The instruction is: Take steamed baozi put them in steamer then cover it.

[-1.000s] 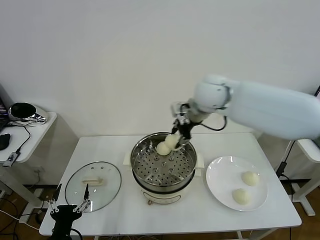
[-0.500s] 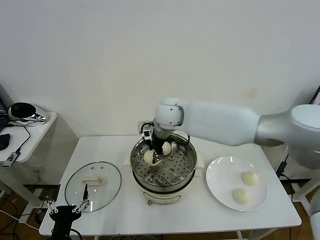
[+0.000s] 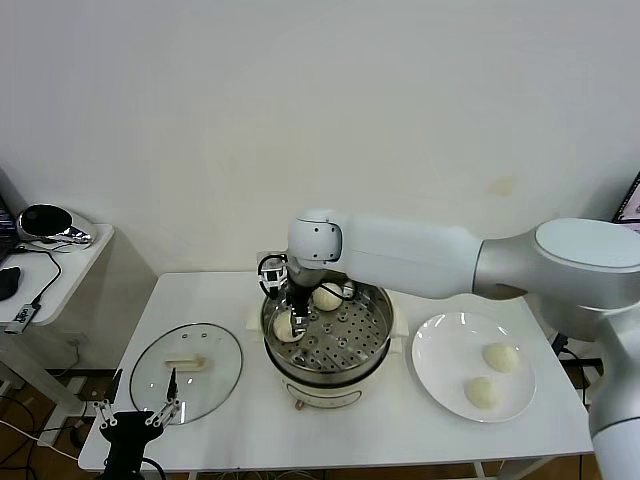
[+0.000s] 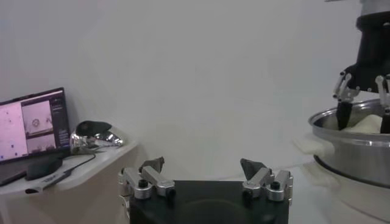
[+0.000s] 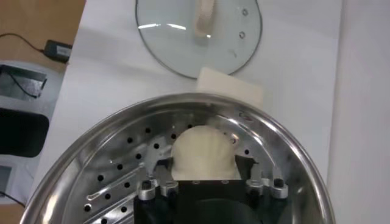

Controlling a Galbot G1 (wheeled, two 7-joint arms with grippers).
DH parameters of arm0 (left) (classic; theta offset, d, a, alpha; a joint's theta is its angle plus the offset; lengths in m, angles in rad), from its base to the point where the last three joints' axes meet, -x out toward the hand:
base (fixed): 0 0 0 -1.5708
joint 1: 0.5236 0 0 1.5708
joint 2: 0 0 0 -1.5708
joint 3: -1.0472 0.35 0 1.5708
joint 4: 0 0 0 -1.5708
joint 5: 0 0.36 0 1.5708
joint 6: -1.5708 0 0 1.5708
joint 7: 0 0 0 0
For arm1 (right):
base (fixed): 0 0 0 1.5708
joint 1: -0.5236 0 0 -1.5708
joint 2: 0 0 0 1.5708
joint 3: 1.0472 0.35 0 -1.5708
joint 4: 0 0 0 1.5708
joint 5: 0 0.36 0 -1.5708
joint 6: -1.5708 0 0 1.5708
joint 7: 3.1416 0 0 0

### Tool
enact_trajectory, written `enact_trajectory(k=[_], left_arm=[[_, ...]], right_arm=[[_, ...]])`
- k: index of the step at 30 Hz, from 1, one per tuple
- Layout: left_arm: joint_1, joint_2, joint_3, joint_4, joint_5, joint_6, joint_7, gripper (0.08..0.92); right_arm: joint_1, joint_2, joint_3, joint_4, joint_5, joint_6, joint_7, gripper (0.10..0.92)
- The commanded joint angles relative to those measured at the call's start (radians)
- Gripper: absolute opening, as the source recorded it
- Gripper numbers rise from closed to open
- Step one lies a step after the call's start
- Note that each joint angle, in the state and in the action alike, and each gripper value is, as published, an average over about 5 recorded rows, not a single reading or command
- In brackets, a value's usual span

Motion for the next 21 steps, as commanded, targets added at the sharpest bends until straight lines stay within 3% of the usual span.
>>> enact_trajectory(k=[1,6,10,16,21], left_arm=[[-0.007,0.004,0.003,-0.006,0.000,0.003,0.002,0.823],[-0.010,0.011,0.016,-0.008,0.002,0.004,0.004,0.823],[-0.012,0.016,0.030,-0.007,0.008,0.004,0.006,0.823],[-0.003,0.019,0.048,-0.006,0.026,0.002,0.007,0.823],[0.009,0.012,0.050,-0.009,0.035,0.001,0.007,0.823]], right_arm=[[0.171,-0.160,-0.021,0.110,0.030,-0.011,-0.033,0.813],[0.321,-0.416,-0.107,0.300,0.025,0.018,-0.100,0.822],[0.377,-0.626,-0.175,0.428,-0.061,0.069,-0.171,0.823],[0.306,-0.885,-0.190,0.499,-0.256,0.189,-0.260,0.823],[0.059,-1.014,-0.016,0.506,-0.391,0.301,-0.299,0.823]])
